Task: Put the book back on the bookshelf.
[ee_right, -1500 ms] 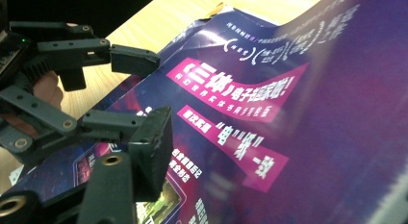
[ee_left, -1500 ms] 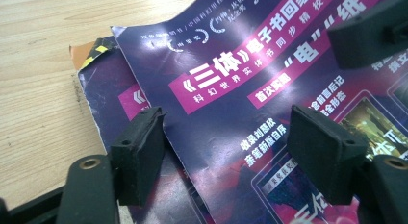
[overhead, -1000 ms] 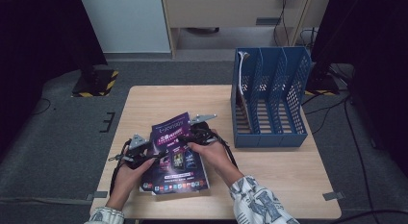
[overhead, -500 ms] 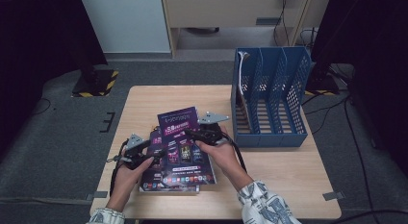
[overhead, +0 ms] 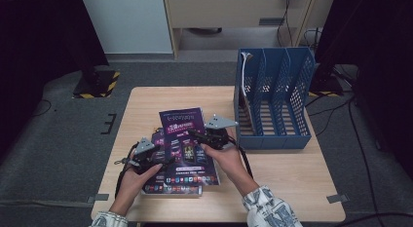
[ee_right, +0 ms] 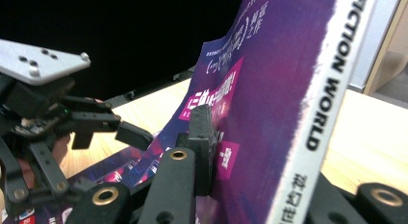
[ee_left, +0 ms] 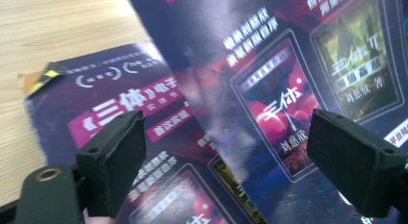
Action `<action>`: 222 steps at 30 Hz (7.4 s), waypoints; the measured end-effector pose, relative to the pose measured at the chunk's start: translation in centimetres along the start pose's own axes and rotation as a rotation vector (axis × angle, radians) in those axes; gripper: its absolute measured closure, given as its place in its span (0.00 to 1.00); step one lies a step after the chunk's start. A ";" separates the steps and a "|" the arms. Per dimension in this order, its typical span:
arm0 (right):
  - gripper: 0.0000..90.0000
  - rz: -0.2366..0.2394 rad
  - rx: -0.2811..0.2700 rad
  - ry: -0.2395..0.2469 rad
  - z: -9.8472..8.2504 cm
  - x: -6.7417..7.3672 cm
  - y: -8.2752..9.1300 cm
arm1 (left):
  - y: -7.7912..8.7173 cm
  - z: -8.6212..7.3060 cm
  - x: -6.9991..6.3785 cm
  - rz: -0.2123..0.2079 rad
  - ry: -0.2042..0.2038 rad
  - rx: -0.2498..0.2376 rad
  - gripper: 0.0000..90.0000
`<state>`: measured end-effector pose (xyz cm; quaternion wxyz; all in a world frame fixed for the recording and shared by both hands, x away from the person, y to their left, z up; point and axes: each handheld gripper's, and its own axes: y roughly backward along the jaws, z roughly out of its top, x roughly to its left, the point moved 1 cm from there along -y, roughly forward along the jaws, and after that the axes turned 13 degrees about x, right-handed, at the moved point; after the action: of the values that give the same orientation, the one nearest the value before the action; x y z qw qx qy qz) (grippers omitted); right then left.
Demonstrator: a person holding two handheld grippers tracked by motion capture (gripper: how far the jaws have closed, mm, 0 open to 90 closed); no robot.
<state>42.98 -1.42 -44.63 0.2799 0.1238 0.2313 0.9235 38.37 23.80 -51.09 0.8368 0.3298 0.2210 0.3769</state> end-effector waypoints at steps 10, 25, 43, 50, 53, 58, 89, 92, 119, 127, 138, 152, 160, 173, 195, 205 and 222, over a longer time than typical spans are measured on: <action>0.87 -0.003 -0.050 0.012 0.2 0.1 0.8 | -0.5 0.4 -0.1 -0.087 0.012 0.006 0.19; 0.88 0.015 -0.082 0.020 0.3 0.2 1.1 | -0.4 0.6 0.3 -0.208 0.050 0.021 0.54; 0.87 0.013 -0.014 0.010 0.4 -0.6 2.3 | 0.8 1.2 0.2 -0.198 0.017 -0.007 0.75; 0.87 0.005 -0.007 0.004 0.5 -0.8 2.3 | 1.3 1.3 0.1 -0.183 0.005 -0.012 0.76; 0.87 0.003 -0.015 0.012 0.9 -0.6 2.3 | 1.7 1.3 0.3 -0.177 0.013 -0.029 0.77; 0.88 0.006 -0.038 0.022 1.2 -0.4 2.5 | 2.0 1.8 0.4 -0.151 0.014 -0.038 0.80; 0.88 0.029 -0.055 0.030 3.7 -0.5 3.7 | 2.9 2.4 0.1 -0.119 -0.017 -0.097 0.87; 0.90 0.038 -0.064 0.015 3.9 -0.8 3.6 | 3.0 2.5 0.2 -0.116 -0.021 -0.100 0.87; 0.89 0.097 -0.113 0.106 7.1 0.2 3.5 | 4.1 2.6 1.3 -0.084 -0.013 -0.133 0.91; 0.87 0.111 -0.100 0.086 7.4 0.2 3.2 | 4.1 2.5 1.4 -0.092 -0.006 -0.135 0.91; 0.92 0.064 -0.102 0.127 7.6 0.6 3.4 | 3.7 2.1 2.2 0.003 0.040 -0.153 0.52; 0.92 -0.031 -0.164 0.082 8.8 -0.5 4.5 | 2.9 -0.7 5.3 0.153 0.153 -0.083 0.18; 0.92 -0.057 -0.166 0.059 9.1 -0.9 4.7 | 2.3 -0.8 5.5 0.167 0.162 -0.027 0.07; 0.92 -0.063 -0.176 0.052 9.0 -1.0 5.4 | 1.9 -0.9 5.3 0.186 0.149 0.000 0.04; 0.92 -0.074 -0.190 0.030 8.0 -1.1 7.5 | 1.4 -1.0 5.3 0.213 0.145 0.028 0.05; 0.92 -0.086 -0.191 0.029 6.9 -1.4 9.0 | 1.3 -1.0 5.0 0.218 0.129 0.040 0.05; 0.92 -0.071 -0.227 0.009 4.2 -1.5 11.3 | 1.6 -0.9 5.1 0.210 0.122 0.026 0.05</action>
<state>40.48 -9.10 -35.59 0.3236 0.0788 0.1308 0.9338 40.16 28.88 -51.18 0.7733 0.3383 0.2406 0.4792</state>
